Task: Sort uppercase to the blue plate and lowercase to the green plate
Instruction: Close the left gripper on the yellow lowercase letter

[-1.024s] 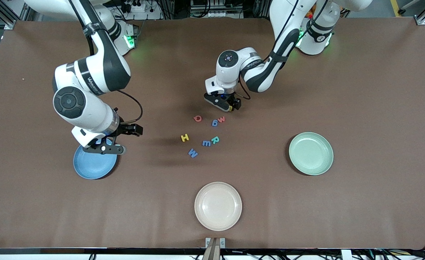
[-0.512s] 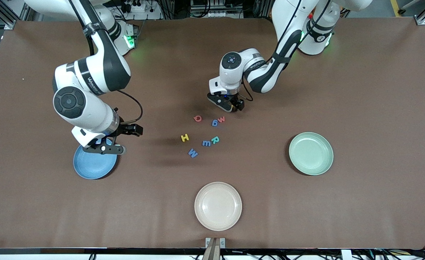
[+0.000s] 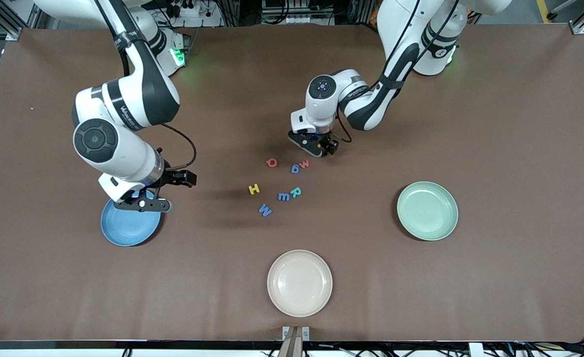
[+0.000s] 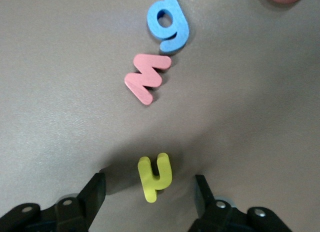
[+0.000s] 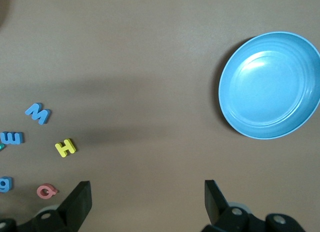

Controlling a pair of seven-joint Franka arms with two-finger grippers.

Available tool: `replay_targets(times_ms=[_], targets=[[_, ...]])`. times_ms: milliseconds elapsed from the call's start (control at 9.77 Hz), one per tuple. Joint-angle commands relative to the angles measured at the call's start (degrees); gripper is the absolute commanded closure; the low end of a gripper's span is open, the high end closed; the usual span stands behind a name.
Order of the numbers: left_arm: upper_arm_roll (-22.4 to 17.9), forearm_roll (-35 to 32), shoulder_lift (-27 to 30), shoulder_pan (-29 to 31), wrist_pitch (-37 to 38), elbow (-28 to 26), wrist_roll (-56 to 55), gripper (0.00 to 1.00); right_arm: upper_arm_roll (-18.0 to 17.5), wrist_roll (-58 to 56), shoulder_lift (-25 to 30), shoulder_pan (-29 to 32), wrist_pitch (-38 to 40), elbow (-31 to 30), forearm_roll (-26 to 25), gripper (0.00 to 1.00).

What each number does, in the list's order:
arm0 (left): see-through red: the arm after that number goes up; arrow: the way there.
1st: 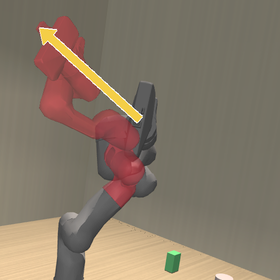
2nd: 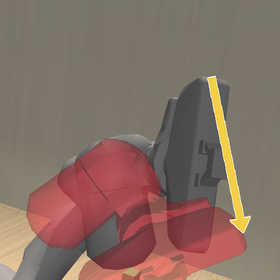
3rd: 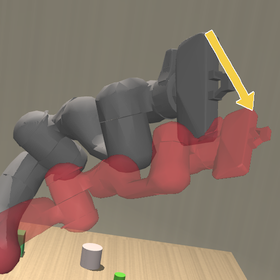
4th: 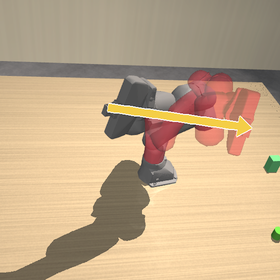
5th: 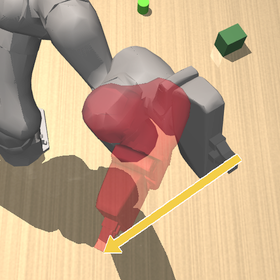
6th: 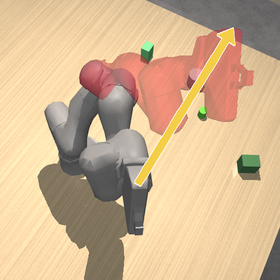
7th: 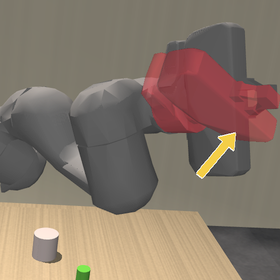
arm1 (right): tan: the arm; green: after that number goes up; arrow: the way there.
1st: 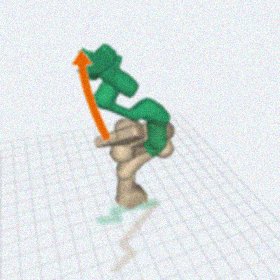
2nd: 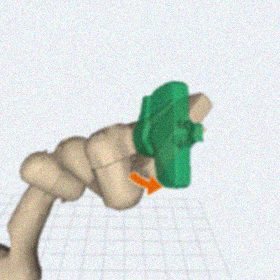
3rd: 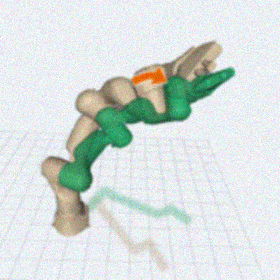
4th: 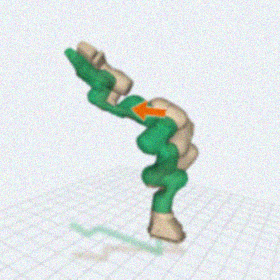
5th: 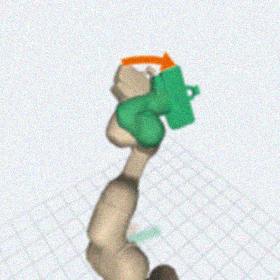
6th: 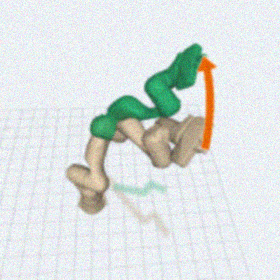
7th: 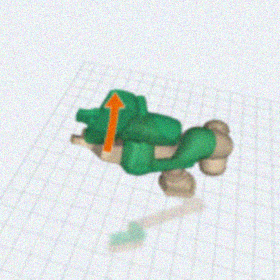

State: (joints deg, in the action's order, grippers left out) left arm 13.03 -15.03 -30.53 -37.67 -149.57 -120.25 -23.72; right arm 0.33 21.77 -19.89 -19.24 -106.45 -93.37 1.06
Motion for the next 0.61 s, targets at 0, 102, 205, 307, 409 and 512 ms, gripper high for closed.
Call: replay_targets(times_ms=[0,102,205,307,409,512], targets=[[-0.1,-1.5,1.3,0.6,-0.7,-0.9,0.2,0.28,-0.3,0.7,0.2,0.2,0.0,0.1,0.2,0.00],[-0.1,-1.5,1.0,0.5,-0.7,-0.4,0.1,0.29,-0.3,0.7,0.2,0.2,0.0,0.1,0.2,0.00],[-0.1,-1.5,0.9,0.5,-0.7,-0.4,-0.2,0.32,-0.3,0.7,0.2,0.2,0.0,0.1,0.2,0.00],[-0.1,-1.5,0.9,0.5,-0.7,-0.4,-0.2,0.32,-0.3,0.7,0.2,0.2,0.0,0.1,0.2,0.00],[-0.1,-1.5,0.8,0.5,-0.7,-0.4,-0.3,0.33,-0.3,0.7,0.2,0.2,0.0,0.1,0.2,0.00],[-0.1,-1.5,0.8,0.5,-0.7,-0.4,-0.1,0.36,-0.3,0.7,0.2,0.3,0.0,0.1,0.2,0.00]])
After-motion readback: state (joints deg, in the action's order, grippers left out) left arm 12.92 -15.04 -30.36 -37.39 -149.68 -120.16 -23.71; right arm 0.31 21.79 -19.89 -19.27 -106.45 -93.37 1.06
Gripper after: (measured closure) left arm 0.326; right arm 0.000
